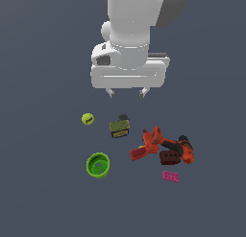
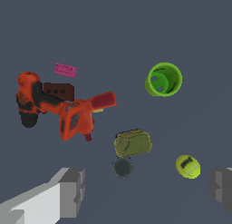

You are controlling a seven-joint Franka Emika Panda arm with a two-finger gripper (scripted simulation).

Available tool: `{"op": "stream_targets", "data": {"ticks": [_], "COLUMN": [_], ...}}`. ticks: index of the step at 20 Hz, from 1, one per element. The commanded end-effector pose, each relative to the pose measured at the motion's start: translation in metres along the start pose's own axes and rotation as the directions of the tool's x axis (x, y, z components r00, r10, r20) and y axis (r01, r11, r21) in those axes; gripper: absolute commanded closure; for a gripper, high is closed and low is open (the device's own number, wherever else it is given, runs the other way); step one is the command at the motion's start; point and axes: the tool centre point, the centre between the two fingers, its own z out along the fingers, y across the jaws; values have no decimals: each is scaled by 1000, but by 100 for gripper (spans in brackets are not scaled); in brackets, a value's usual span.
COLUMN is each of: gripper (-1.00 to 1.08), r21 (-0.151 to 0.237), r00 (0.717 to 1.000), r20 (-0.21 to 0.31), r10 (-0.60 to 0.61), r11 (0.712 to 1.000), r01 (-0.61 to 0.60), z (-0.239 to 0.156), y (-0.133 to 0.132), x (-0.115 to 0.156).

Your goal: Pick up a designated object from a clutter of objects.

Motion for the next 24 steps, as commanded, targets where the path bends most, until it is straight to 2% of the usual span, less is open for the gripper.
{"op": "stream_targets", "data": {"ticks": [1, 9, 15, 24], "gripper": [-92, -92, -92, -92], "r21": [0, -24, -22, -4], "r00": [1000, 1000, 1000, 999], "r20": [0, 24, 24, 25], "r10": [0, -10, -11, -24], "r11": [1000, 1000, 1000, 1000], "r01": [0, 11, 12, 24], "z": [0, 6, 9, 48], "y": [0, 1, 3, 36], "x": [0, 0, 0, -5]}}
